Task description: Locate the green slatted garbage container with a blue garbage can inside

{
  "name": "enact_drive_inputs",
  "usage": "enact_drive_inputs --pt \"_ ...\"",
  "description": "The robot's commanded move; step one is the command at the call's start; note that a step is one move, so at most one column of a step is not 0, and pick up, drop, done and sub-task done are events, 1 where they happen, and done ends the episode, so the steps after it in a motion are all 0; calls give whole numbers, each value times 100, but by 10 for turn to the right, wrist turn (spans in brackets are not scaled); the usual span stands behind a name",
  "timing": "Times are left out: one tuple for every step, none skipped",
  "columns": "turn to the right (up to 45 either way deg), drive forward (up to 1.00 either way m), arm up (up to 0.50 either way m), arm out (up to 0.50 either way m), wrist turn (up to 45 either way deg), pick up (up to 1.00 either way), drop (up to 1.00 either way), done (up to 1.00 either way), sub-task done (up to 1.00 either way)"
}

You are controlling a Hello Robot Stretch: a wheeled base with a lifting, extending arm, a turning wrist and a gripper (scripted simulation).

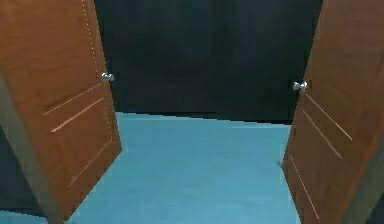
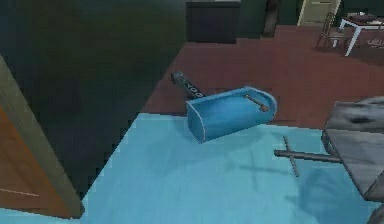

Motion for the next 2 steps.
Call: enact_drive_inputs --pt "0 25 0 0 0 0 0 0 0" --pt "-30 0 0 0 0 0 0 0 0"
